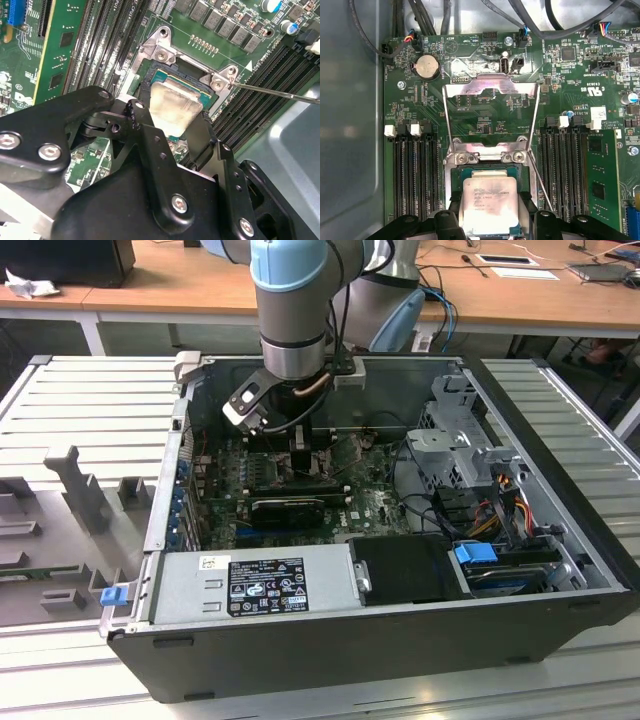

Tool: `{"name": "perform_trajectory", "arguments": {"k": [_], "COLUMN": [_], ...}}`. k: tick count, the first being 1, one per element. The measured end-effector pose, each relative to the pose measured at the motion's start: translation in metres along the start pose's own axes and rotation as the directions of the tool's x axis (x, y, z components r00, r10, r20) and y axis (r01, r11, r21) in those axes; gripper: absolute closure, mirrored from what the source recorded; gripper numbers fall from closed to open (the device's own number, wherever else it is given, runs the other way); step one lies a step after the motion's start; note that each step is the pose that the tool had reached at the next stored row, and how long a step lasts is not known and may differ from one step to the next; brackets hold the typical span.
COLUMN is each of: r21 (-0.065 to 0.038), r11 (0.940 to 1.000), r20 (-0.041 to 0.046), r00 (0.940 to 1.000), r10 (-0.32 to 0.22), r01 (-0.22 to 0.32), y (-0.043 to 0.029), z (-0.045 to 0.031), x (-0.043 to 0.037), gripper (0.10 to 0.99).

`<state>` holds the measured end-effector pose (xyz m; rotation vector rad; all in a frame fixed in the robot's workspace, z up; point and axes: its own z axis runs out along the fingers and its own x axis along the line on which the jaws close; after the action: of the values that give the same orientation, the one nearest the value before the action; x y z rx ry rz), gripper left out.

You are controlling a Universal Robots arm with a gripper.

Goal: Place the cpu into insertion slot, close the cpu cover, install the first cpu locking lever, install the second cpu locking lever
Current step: 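Place the cpu into insertion slot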

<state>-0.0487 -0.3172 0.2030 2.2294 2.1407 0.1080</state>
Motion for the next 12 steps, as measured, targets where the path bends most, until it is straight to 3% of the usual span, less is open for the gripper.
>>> {"name": "perform_trajectory", "arguments": {"k": [1,2,6,12], "r21": [0.000,0.000,0.000,0.000], "r11": [1.0000,1.0000,1.0000,1.0000], "r20": [-0.0001,0.0000,0.0000,0.0001], "r00": [1.0000,1.0000,1.0000,1.0000], "r10": [0.000,0.000,0.000,0.000], "r01": [0.000,0.000,0.000,0.000], "y": [0.0000,0.0000,0.0000,0.0005], "z": [0.0001,0.0001,0.0003,-0.0058], "x": [0.0000,0.0000,0.0000,0.0001], "gripper": [0.561,0.486,0.486,0.486]}}
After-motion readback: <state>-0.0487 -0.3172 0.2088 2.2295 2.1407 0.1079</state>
